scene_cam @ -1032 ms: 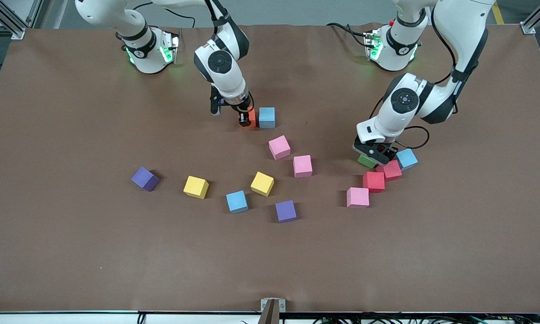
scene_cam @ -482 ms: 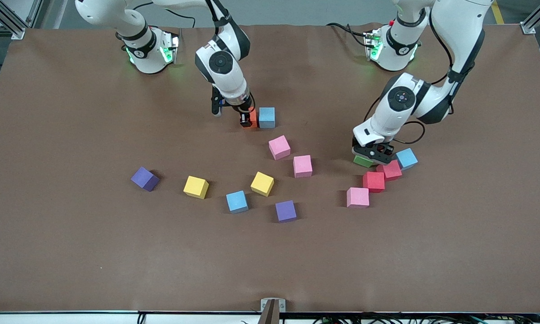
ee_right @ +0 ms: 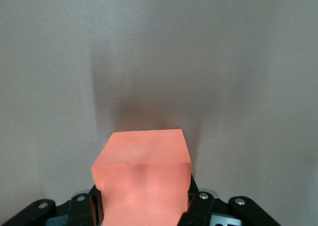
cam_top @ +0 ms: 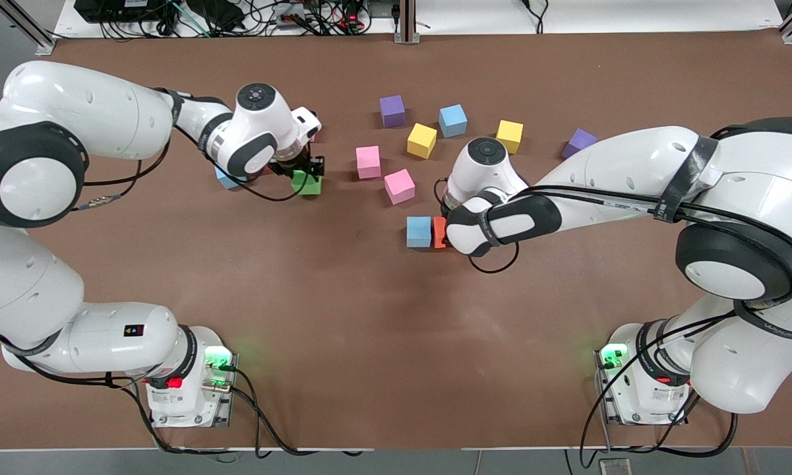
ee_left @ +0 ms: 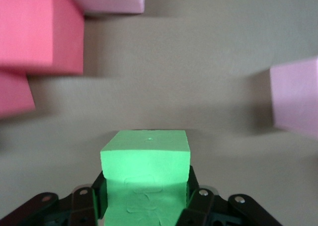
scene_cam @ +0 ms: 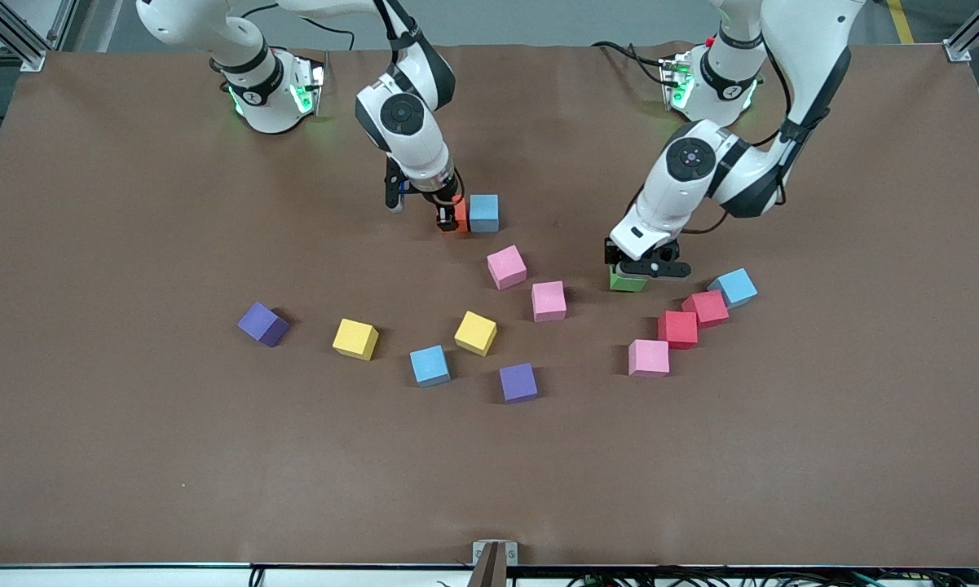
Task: Arrange 11 blocks into digit 3
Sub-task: 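Place the green cube beside the blue cube while the right gripper lowers orange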
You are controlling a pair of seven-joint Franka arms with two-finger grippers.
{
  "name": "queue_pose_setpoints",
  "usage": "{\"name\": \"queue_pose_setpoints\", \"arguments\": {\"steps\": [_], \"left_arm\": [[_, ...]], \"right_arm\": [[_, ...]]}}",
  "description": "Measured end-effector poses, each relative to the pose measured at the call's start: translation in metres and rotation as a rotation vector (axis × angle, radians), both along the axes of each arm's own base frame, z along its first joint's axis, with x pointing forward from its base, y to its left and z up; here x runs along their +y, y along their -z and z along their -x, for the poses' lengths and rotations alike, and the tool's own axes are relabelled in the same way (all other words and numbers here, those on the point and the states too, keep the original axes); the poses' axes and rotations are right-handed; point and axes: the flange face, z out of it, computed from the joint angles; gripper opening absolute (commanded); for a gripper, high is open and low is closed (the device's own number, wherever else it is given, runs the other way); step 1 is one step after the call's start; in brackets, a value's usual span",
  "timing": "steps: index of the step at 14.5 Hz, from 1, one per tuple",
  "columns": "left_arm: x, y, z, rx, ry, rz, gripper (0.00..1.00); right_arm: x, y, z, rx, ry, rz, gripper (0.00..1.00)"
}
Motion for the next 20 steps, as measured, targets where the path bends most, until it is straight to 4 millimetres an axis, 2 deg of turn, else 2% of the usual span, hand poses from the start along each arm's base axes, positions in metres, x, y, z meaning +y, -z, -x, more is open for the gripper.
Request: {"name": "queue_pose_setpoints", "arguments": {"steps": [4, 6, 12, 15, 18, 20], "left_arm": [[-0.037, -0.007, 0.024, 0.026, -0.321, 0.044, 0.49], [-0.047, -0.006, 0.037, 0.059, -0.457, 0.017, 0.49], [-0.079, -0.011, 0.067, 0.096, -1.026, 0.019, 0.49], [-0.099, -0.015, 0.082, 0.099, -1.324, 0.021, 0.49], [-0.116, -0.014, 0.094, 0.106, -1.482, 0.015, 0.49], [-0.129, -0.014, 0.097, 0.121, -1.543, 0.010, 0.49]], "right_arm": [[0.002, 0.000, 0.000, 0.000, 0.001, -0.001, 0.00], [0.003, 0.000, -0.001, -0.001, 0.000, -0.002, 0.00], [0.004, 0.000, -0.001, -0.001, -0.001, -0.002, 0.03], [0.004, 0.000, -0.001, -0.001, -0.001, -0.002, 0.18], [0.004, 0.000, -0.001, -0.001, -0.001, -0.002, 0.44], [0.004, 0.000, -0.001, -0.001, -0.001, -0.002, 0.49]]}}
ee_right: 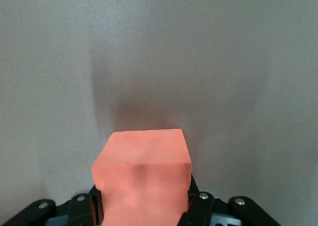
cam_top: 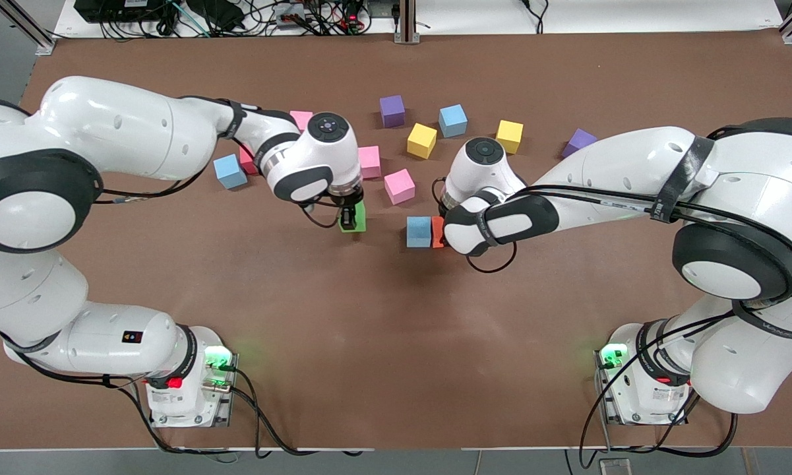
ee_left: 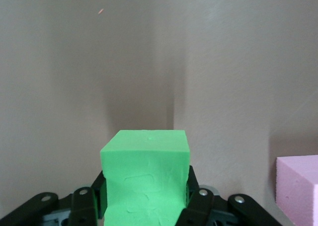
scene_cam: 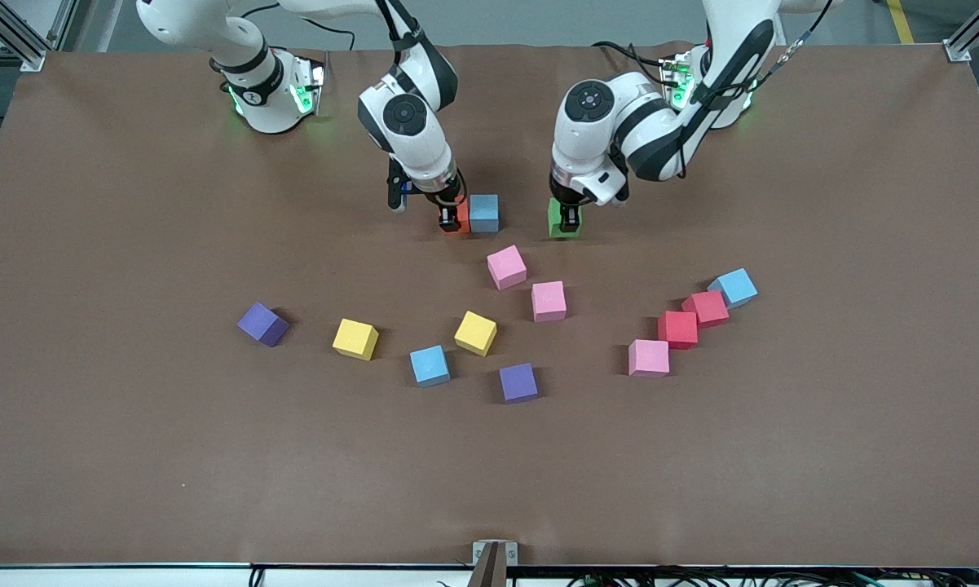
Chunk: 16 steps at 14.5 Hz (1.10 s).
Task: Arrange 11 blocks into digit 3
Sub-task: 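Place the green cube beside the blue cube while the right gripper lowers orange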
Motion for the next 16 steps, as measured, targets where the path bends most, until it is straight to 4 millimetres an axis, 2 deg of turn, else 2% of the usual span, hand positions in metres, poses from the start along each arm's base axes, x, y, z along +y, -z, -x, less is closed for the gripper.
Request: {"name": "queue_pose_setpoints", "arguments": {"steps": [3, 5, 6, 7, 8, 12, 16], "left_arm": [[-0.023, 0.005, 0.003, 0.040, 0.017, 0.005, 0.49], [-0.039, 0.010, 0.006, 0.066, 0.027, 0.020, 0.49], [-0.045, 0.012, 0.006, 0.075, 0.029, 0.029, 0.49], [-0.051, 0.013, 0.006, 0.082, 0.031, 0.037, 0.49], [-0.056, 0.014, 0.007, 0.088, 0.034, 0.042, 0.49], [-0.068, 0.024, 0.003, 0.081, 0.028, 0.032, 0.50], [-0.077, 0.032, 0.004, 0.073, 0.036, 0.017, 0.51]], "right_arm": [[0.000, 0.000, 0.000, 0.000, 0.000, 0.000, 0.58], [0.000, 0.000, 0.000, 0.000, 0.000, 0.000, 0.68], [0.000, 0.000, 0.000, 0.000, -0.001, 0.000, 0.77], [0.001, 0.000, 0.000, 0.000, -0.001, 0.000, 0.92], [0.001, 0.001, 0.001, 0.001, -0.002, 0.001, 1.00], [0.009, 0.014, 0.010, 0.008, -0.024, 0.016, 1.00], [0.012, 0.016, 0.009, 0.006, -0.025, 0.016, 1.00]]}}
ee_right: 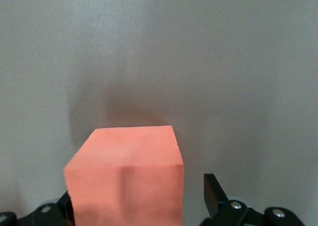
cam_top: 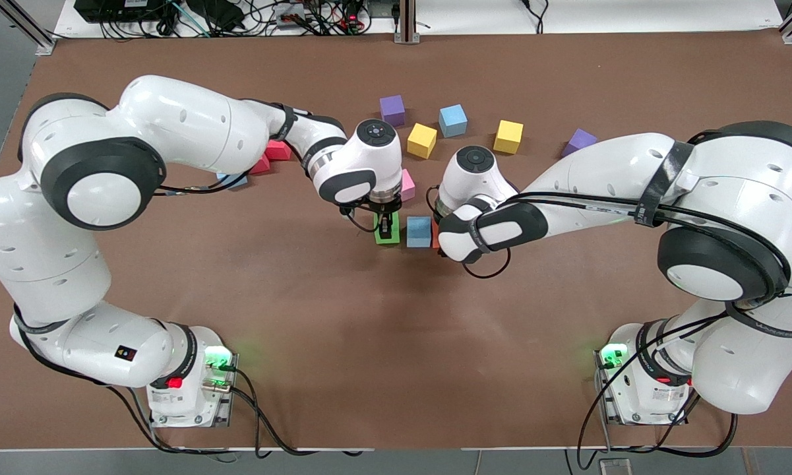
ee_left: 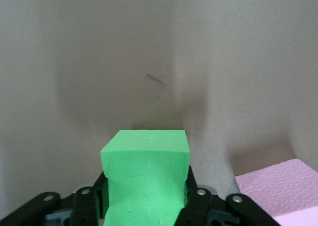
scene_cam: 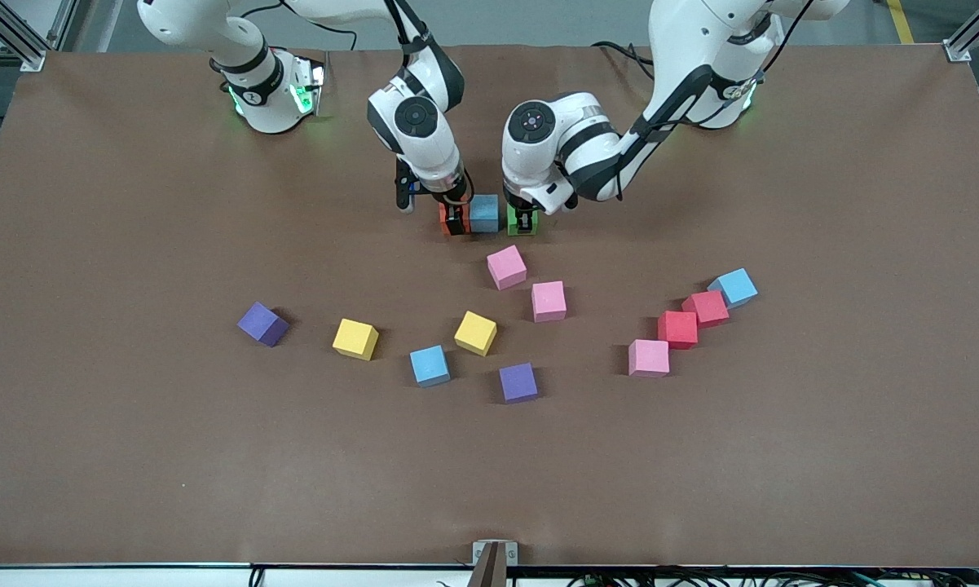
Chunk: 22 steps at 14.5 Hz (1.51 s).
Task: Arrange 11 blocks into digit 3
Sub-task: 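Place the green cube beside the blue cube while the right gripper lowers orange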
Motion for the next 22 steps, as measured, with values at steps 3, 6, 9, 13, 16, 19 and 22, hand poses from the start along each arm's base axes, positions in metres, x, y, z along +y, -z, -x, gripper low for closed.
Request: {"name": "queue_pose_setpoints", "arguments": {"steps": [3, 6, 9, 13, 16, 19, 22], "left_arm": [[-0.006, 0.001, 0.000, 0.004, -0.001, 0.007, 0.51], [-0.012, 0.003, 0.000, 0.010, -0.001, 0.011, 0.52], [-0.016, 0.003, 0.001, 0.008, 0.004, 0.001, 0.57], [-0.017, 0.004, 0.001, 0.008, 0.006, -0.005, 1.00], [-0.016, 0.003, 0.000, 0.018, 0.008, -0.037, 1.00], [-0.019, -0.005, -0.004, 0.012, 0.012, -0.049, 1.00], [-0.025, -0.021, 0.005, 0.007, 0.038, -0.064, 1.00]], "right_arm": [[-0.001, 0.000, -0.001, 0.003, 0.002, 0.003, 1.00], [-0.001, 0.000, -0.001, 0.006, 0.002, 0.006, 1.00], [0.001, -0.002, -0.001, 0.022, -0.001, 0.013, 1.00], [0.004, -0.016, -0.002, 0.044, -0.007, 0.015, 1.00], [0.001, -0.031, -0.005, 0.059, -0.013, 0.013, 1.00], [-0.006, -0.050, -0.013, 0.081, -0.025, 0.011, 1.00], [-0.017, -0.064, -0.029, 0.071, -0.025, -0.010, 1.00]]}}
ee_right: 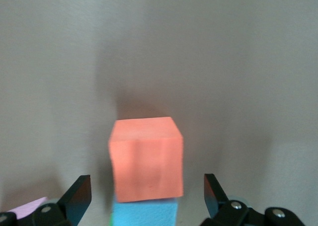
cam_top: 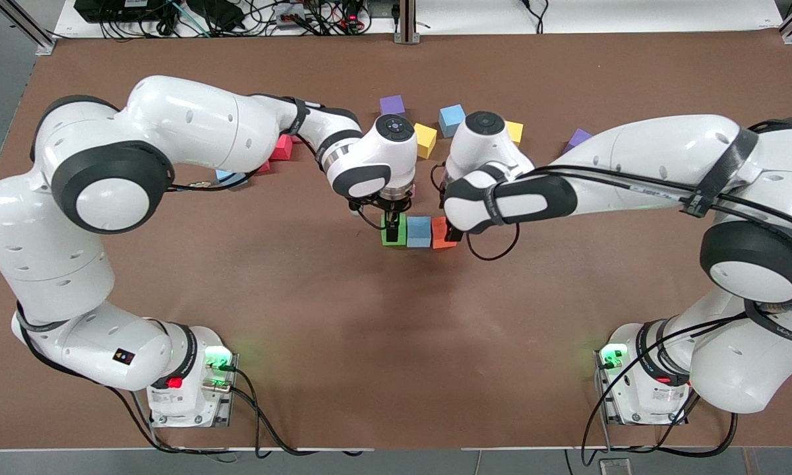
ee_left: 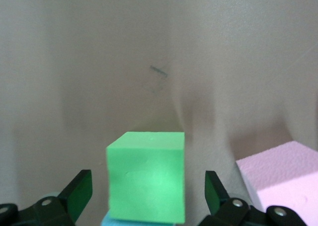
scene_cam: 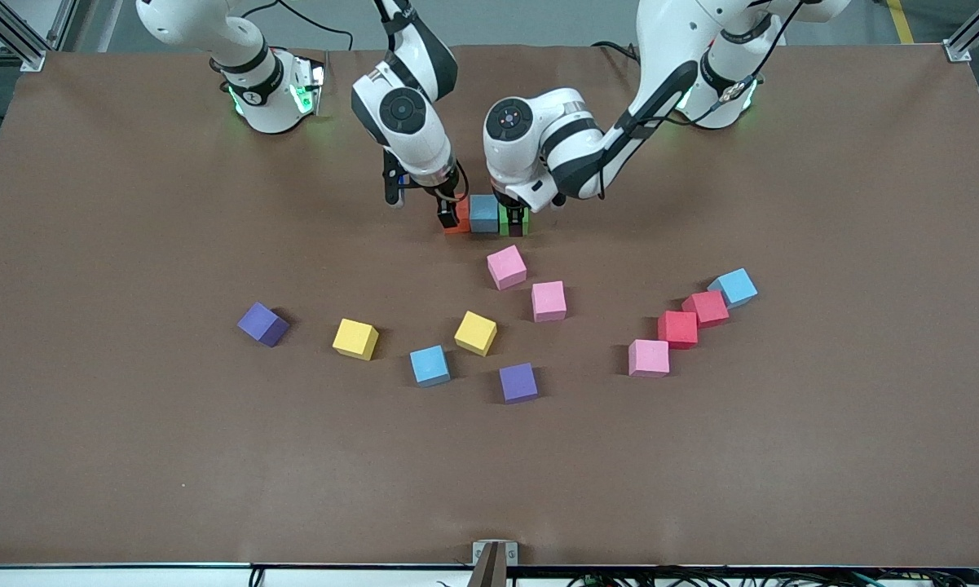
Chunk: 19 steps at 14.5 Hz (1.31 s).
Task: Arrange 11 blocks into digit 3
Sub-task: 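Place the green cube beside the blue cube while the right gripper lowers orange, then grasp a pink cube with each gripper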
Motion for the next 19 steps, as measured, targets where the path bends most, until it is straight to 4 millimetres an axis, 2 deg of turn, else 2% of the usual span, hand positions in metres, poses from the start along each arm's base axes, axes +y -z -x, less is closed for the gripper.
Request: {"name": "queue_pose_setpoints", "arguments": {"steps": [3, 5, 8, 10, 12, 16, 19], "left_arm": [[-0.001, -0.022, 0.002, -0.026, 0.028, -0.013, 1.00], [0.006, -0.041, -0.014, -0.058, 0.034, -0.004, 1.00], [0.030, -0.068, -0.060, -0.093, 0.086, 0.013, 1.00], [0.048, -0.082, -0.095, -0.106, 0.175, 0.031, 1.00], [0.069, -0.093, -0.127, -0.118, 0.273, 0.046, 1.00], [0.110, -0.107, -0.171, -0.088, 0.553, 0.029, 1.00], [0.145, -0.113, -0.206, -0.082, 0.777, 0.040, 1.00]], "right_arm": [[-0.012, -0.010, -0.026, -0.006, -0.037, -0.017, 1.00], [-0.023, -0.022, -0.051, -0.002, -0.081, -0.030, 1.00], [-0.035, -0.042, -0.083, -0.005, -0.109, -0.051, 1.00], [-0.031, -0.050, -0.092, -0.028, -0.132, -0.049, 1.00], [-0.017, -0.046, -0.097, -0.051, -0.178, -0.025, 1.00], [0.032, -0.020, -0.099, -0.078, -0.286, 0.032, 1.00], [0.068, -0.013, -0.099, -0.040, -0.338, 0.088, 1.00]]}}
